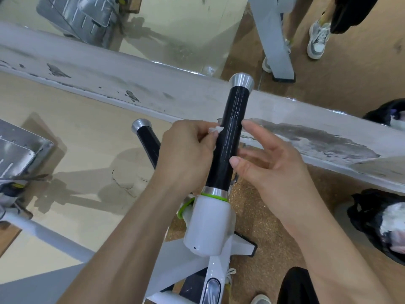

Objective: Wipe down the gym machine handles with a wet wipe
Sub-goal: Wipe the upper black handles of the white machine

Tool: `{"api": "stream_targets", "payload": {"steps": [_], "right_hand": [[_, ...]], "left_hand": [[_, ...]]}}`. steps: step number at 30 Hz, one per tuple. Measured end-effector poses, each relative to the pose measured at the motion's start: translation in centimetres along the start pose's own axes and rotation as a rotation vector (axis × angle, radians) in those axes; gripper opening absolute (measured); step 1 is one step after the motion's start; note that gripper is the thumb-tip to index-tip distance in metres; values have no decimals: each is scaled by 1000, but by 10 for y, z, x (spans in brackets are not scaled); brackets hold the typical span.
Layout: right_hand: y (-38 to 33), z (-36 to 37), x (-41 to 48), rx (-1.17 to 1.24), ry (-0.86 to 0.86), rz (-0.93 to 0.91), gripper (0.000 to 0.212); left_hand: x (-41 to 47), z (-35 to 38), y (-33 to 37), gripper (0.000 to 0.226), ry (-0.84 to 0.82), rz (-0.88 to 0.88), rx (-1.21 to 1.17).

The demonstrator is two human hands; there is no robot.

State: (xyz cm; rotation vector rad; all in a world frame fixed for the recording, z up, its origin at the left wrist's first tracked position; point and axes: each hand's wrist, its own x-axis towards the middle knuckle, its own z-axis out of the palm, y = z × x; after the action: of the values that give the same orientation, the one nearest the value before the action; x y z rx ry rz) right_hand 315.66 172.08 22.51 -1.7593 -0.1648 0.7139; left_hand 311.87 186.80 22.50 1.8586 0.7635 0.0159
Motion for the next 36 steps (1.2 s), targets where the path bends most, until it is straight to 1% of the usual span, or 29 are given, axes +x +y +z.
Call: {"api": "stream_targets", "payload": {"steps": [2,5,8,9,10,15,16,19,20,24,26,29,30,31,33,35,36], "right_hand": [[0,1,-3,-10,4,10,65],[-2,6,-5,-15,17,15,66],[-4,8,-7,1,19,11,65],[-3,8,-8,8,15,15,64],[-3,7,-9,12,10,18,64],[-1,7,-19,-6,-41,14,63],[-1,7,-20,1,-44,20,62],[0,7,-23,-5,-32,23,57],[0,7,-23,-16,-23,21,55],[0,8,-31,-71,10,8,50],[-3,9,-37,-84,27,5,49],[-3,13,-41,-69,62,-20,47],[-2,15,-43,-49,72,-26,46],[-1,17,-45,-26,71,-28,46],[0,22,-49,25,28,-28,45],[1,21,-50,116,-21,-8,43],[2,19,-50,182,-44,9,43]], "left_hand": [[-13,-4,-1,32,-14,21,100],[-29,-9,-1,27,10,42,217],[-23,-11,1,25,10,-5,130],[-19,-11,2,20,-4,-7,117],[-18,-10,3,21,-25,-5,131],[-38,-13,-4,23,-93,-22,371],[-40,-13,-3,25,-93,-27,362],[-32,-13,3,27,-16,-15,193],[-31,-12,5,25,-14,0,187],[-48,-15,4,23,-67,12,380],[-57,-20,2,20,-54,2,378],[-57,-16,0,16,75,-34,172],[-57,-13,0,17,103,-35,137],[-58,-10,1,19,107,-14,148],[-63,-7,0,22,108,76,292],[-66,-9,1,24,156,223,499],[-67,-10,1,22,179,316,565]]}}
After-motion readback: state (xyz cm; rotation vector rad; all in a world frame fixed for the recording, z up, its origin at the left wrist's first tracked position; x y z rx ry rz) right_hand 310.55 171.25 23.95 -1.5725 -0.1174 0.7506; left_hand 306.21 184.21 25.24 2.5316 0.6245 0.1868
